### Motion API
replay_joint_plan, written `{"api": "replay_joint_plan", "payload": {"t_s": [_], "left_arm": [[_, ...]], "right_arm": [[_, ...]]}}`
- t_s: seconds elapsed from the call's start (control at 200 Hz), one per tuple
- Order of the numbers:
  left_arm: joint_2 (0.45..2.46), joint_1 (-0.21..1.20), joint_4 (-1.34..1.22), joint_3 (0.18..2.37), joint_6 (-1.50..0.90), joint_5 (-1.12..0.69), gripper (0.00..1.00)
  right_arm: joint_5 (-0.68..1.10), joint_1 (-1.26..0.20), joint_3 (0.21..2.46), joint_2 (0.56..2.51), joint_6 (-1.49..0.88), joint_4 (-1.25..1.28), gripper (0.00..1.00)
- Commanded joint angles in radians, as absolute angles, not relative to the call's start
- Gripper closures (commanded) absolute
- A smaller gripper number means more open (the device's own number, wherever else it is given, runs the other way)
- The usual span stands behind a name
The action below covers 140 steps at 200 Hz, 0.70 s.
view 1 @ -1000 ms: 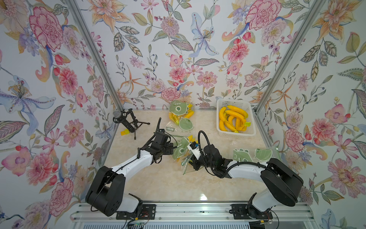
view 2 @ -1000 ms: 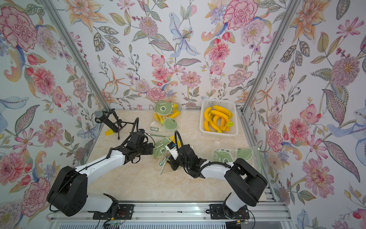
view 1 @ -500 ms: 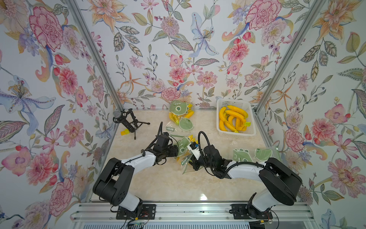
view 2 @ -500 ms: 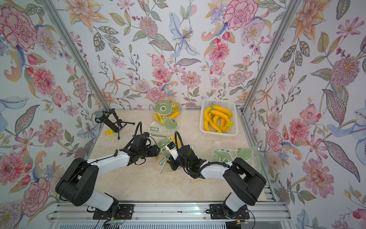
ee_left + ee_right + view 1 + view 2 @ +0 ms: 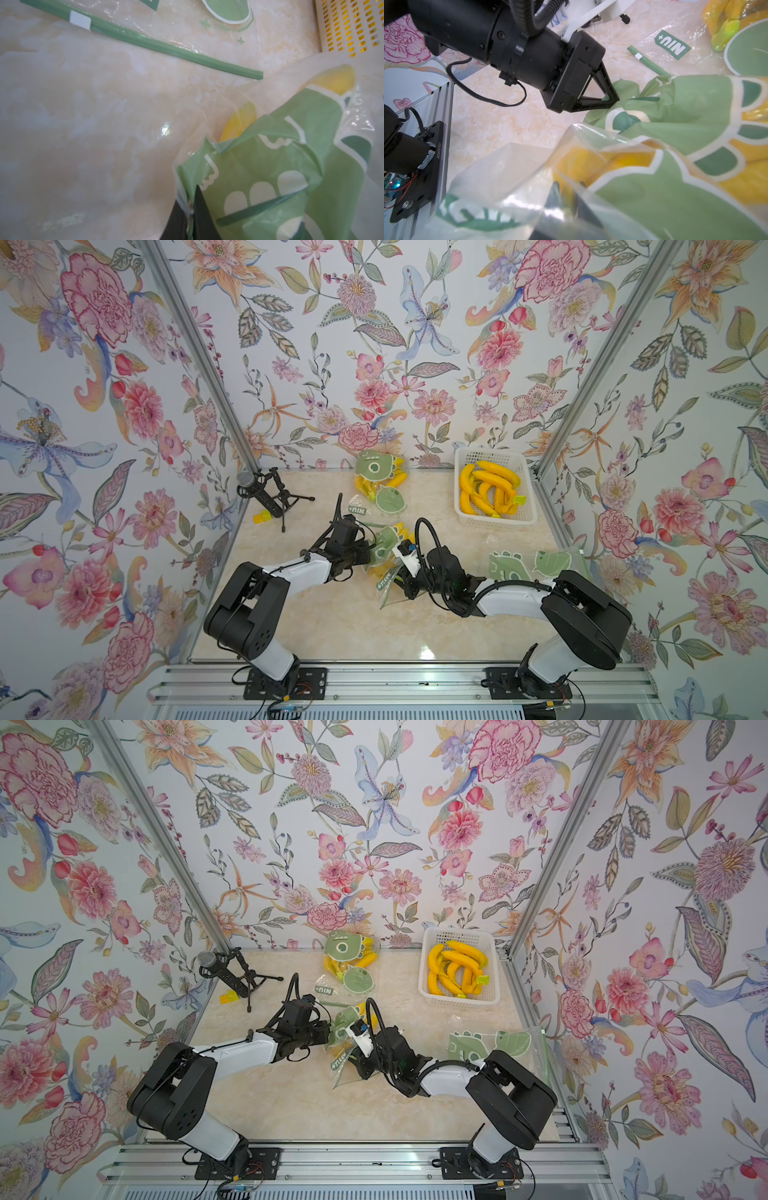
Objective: Open the zip-top bag and take out the banana
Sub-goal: Pick up the banana from the zipper food storage bag.
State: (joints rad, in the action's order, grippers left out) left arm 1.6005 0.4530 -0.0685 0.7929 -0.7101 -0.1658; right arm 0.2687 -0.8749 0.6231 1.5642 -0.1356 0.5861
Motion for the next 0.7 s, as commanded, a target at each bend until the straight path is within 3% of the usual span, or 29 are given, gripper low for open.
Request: {"api": "replay_joint_plan", "payload": {"t_s": [0.0,0.696], "left_arm": [[1.577,0.394,-0.022,0.829,-0.691,-0.074,0.97],[1.574,0.088,-0.006,0.893,-0.717,-0.115,1.0]], "right_arm": [[0.265,-0.889,0.597,1.521,-0.105,0.482,0.93],[0.286,-0.957,0.586,1.411,-0.029,0.439,0.93]]}}
